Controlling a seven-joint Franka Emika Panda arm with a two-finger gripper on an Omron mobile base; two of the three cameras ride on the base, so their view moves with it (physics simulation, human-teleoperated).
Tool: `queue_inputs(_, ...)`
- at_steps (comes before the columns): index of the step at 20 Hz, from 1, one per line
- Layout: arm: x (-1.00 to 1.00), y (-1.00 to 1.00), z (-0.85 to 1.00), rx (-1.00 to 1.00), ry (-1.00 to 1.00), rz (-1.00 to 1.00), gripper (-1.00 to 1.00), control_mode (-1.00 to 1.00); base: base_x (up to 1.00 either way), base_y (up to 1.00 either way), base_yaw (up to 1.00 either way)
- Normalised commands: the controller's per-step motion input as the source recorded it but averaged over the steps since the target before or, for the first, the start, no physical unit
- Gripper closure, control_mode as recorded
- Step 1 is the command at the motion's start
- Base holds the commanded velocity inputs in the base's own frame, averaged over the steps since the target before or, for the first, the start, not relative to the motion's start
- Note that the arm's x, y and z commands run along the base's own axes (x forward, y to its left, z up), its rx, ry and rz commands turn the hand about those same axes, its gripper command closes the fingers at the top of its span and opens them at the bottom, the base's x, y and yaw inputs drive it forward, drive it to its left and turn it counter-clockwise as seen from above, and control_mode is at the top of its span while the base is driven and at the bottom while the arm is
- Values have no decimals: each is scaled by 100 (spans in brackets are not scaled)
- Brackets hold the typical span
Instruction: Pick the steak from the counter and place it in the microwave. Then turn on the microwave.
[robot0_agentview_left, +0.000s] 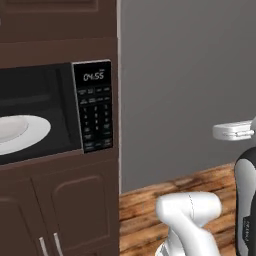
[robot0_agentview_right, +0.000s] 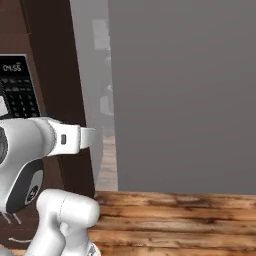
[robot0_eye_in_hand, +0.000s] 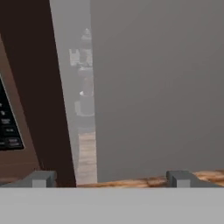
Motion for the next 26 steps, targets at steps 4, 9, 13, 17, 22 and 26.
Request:
queue_inputs(4,0,0,0,0,0,0,-100,100,29,-13,-53)
queue_inputs(9,0,0,0,0,0,0,-100,100,32,0,-56)
queue_inputs(13,0,0,0,0,0,0,-100,100,24,0,-58)
queue_inputs(17,0,0,0,0,0,0,-100,100,27,0,-60)
queue_inputs(22,0,0,0,0,0,0,-100,100,28,-6,-55)
queue_inputs(26,0,0,0,0,0,0,-100,100,23,-21,-51)
